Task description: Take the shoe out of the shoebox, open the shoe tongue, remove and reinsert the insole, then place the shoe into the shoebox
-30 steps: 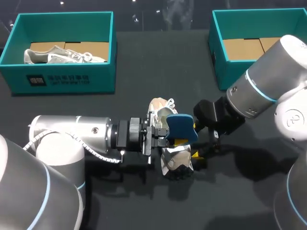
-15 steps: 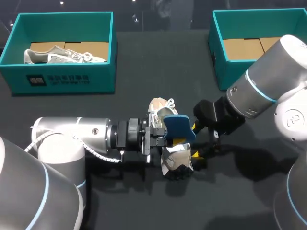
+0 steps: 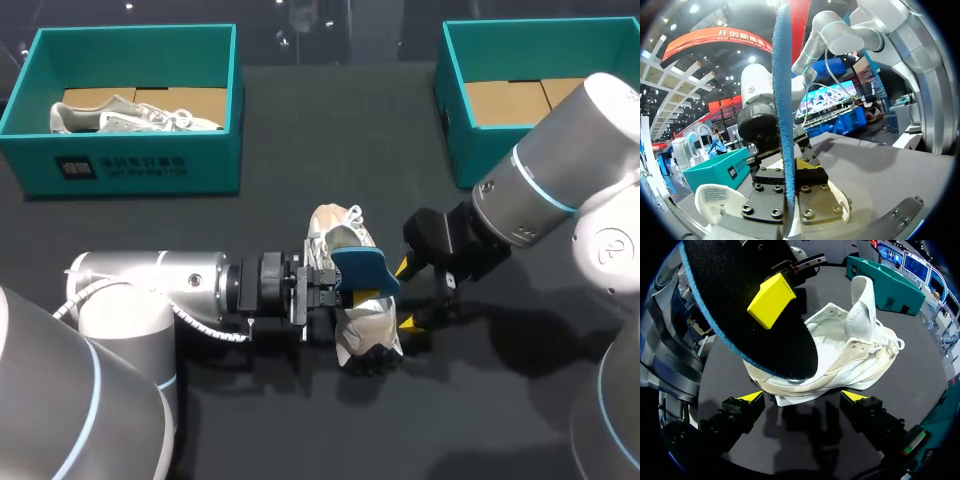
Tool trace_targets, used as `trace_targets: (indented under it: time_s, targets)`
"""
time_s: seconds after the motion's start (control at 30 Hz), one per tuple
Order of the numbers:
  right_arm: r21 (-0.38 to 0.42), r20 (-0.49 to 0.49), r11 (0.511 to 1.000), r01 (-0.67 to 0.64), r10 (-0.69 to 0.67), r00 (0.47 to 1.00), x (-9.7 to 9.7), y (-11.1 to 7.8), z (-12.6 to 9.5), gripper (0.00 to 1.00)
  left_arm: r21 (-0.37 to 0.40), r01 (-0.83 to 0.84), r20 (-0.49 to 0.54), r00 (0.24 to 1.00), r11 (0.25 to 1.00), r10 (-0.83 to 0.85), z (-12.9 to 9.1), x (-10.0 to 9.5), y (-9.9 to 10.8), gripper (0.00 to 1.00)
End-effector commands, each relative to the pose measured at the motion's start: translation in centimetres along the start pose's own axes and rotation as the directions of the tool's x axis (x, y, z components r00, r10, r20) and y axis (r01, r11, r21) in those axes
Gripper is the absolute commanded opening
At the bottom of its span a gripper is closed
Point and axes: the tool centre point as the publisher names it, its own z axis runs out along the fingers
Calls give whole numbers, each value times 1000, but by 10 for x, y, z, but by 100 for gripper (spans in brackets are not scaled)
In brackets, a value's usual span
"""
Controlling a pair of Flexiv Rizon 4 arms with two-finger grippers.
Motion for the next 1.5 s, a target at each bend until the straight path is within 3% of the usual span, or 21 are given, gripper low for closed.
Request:
trace_targets:
  time_s: [0.03, 0.83, 1.13, 1.2, 1.33, 1.5]
  targets:
    - [2, 2, 1000, 0, 0, 1000, 1, 0, 1, 100, 1, -3, 11, 1000, 1000, 3, 3, -1, 6, 0]
    - [2, 2, 1000, 0, 0, 1000, 1, 0, 1, 100, -149, -24, 65, 997, 989, 34, -6, -18, 52, 0]
    - [2, 2, 1000, 0, 0, 1000, 1, 0, 1, 100, -187, 6, 75, 997, 982, 8, -9, -19, 54, 0]
    - [2, 2, 1000, 0, 0, 1000, 1, 0, 1, 100, -186, 7, 74, 997, 982, 7, -9, -17, 51, 16]
    - [2, 2, 1000, 0, 0, 1000, 1, 0, 1, 100, -177, 7, 76, 997, 984, 7, -8, -16, 42, 33]
    - [2, 2, 1000, 0, 0, 1000, 1, 0, 1, 100, -158, -9, 72, 997, 987, 21, -5, -12, 27, 37]
